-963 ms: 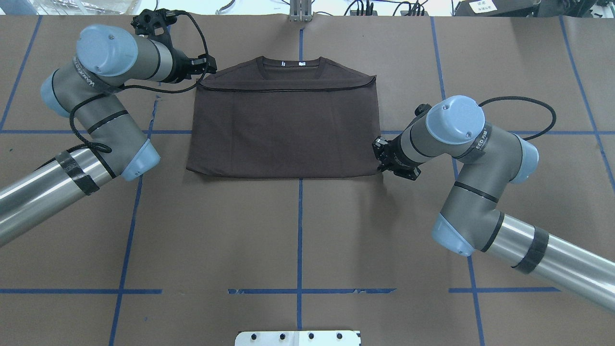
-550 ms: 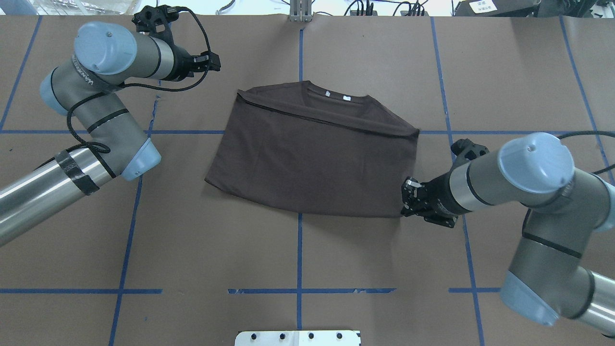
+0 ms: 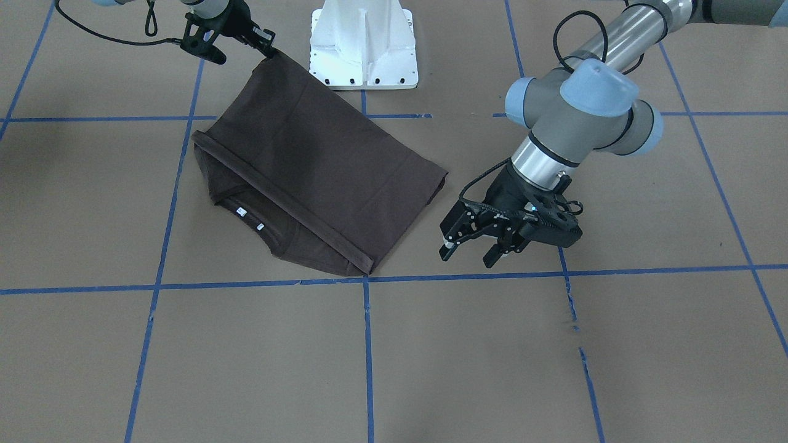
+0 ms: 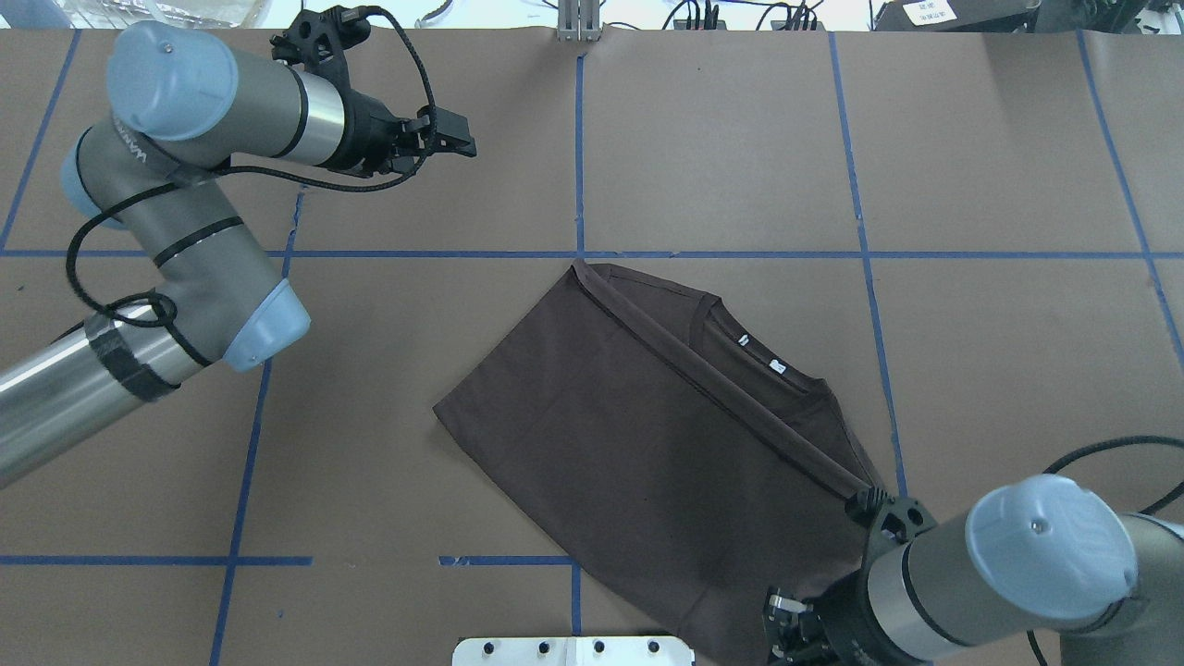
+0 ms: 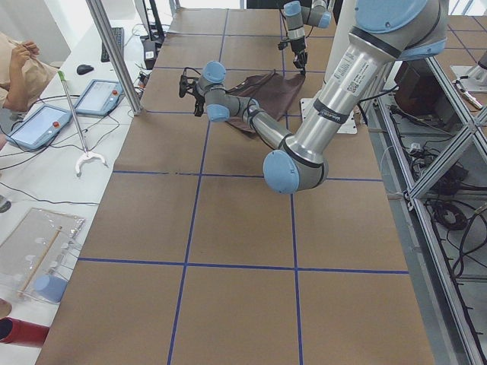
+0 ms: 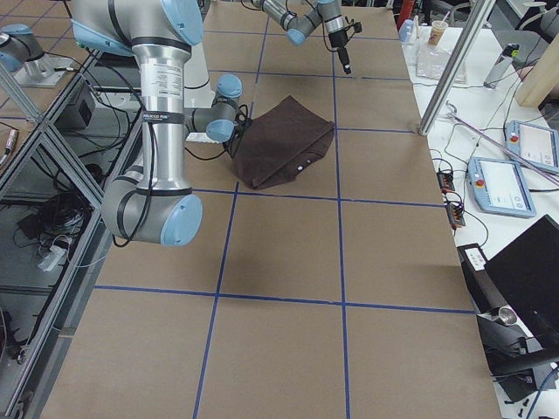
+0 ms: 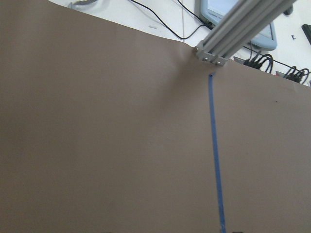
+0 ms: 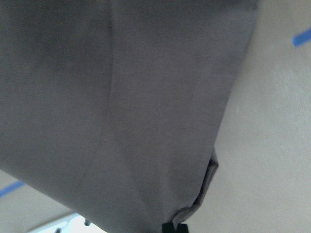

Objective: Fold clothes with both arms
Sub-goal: 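Drag the folded shirt with the right gripper toward the robot while the left gripper lowers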

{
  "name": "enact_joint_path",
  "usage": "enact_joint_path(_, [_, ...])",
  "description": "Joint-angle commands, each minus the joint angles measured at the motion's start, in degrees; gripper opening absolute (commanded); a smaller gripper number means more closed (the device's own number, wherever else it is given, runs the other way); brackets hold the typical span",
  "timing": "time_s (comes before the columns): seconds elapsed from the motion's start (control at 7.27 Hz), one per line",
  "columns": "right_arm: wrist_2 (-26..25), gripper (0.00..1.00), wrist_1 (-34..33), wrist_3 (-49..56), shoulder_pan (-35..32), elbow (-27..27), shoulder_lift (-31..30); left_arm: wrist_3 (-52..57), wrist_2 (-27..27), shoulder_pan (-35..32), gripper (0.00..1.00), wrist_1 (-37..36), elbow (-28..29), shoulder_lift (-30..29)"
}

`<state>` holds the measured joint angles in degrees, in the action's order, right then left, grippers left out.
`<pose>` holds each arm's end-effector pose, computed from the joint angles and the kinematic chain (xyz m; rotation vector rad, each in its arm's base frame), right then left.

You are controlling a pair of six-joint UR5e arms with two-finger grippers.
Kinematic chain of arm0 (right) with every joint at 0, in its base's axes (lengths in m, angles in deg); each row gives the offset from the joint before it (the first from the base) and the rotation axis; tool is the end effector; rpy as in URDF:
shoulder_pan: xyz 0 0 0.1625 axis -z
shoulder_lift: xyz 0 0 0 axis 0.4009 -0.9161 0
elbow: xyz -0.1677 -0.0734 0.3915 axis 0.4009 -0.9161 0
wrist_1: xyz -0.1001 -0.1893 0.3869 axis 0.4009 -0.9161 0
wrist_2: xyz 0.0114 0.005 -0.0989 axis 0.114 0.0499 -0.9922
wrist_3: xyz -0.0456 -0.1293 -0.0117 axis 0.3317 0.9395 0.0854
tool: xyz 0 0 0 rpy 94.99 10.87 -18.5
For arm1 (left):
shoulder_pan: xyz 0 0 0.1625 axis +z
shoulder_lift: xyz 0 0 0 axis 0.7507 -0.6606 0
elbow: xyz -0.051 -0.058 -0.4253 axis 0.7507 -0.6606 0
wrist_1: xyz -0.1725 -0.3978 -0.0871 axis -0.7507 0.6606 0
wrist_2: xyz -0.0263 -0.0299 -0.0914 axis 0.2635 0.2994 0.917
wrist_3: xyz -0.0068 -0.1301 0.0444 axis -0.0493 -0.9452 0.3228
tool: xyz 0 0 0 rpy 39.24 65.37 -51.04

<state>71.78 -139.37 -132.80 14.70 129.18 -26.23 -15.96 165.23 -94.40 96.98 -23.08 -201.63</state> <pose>-0.4705 -0.1499 0.3186 -0.5531 -0.9711 0.3240 0.4513 -0.5830 0.2374 0.3784 1.2787 -0.2188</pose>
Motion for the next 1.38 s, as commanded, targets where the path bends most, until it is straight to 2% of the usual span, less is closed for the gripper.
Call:
enact_joint_path(0.0, [-5.3, 1.0, 0.0, -0.2, 4.2, 0.2, -1.5, -1.3, -2.3, 3.9, 1.0, -0.3, -10.7, 7.1])
enact_joint_path(0.14, [-5.3, 1.0, 0.0, -0.1, 2.5, 0.2, -1.5, -2.9, 0.0, 4.3, 0.99, -2.9, -11.4, 7.2])
enact_joint_path(0.28, [-5.2, 1.0, 0.0, 0.5, -0.8, 0.2, -1.4, -4.8, 1.7, 5.3, 0.94, -10.5, -11.6, 6.4])
enact_joint_path(0.55, [-4.5, 1.0, 0.0, 0.5, -11.0, -0.2, -0.8, -8.2, -1.0, 7.9, 0.94, -18.5, -13.5, 6.1])
enact_joint_path(0.69, [-4.3, 1.0, -0.1, 0.6, -16.7, -0.5, -0.8, -8.3, -4.3, 11.2, 0.91, -21.9, -13.5, 6.3])
enact_joint_path(0.83, [-3.9, 1.0, -0.1, 0.6, -19.5, -1.9, -0.8, -8.4, -9.4, 15.1, 0.8, -25.4, -13.5, 6.8])
enact_joint_path(0.96, [-3.9, 1.0, 0.0, 0.7, -20.1, -2.9, -0.8, -8.4, -10.0, 17.4, 0.73, -25.9, -13.1, 6.8])
enact_joint_path(1.24, [-3.9, 1.0, 0.0, 0.7, -20.2, -3.1, -0.8, -8.3, -10.1, 18.5, 0.68, -25.9, -12.3, 7.2])
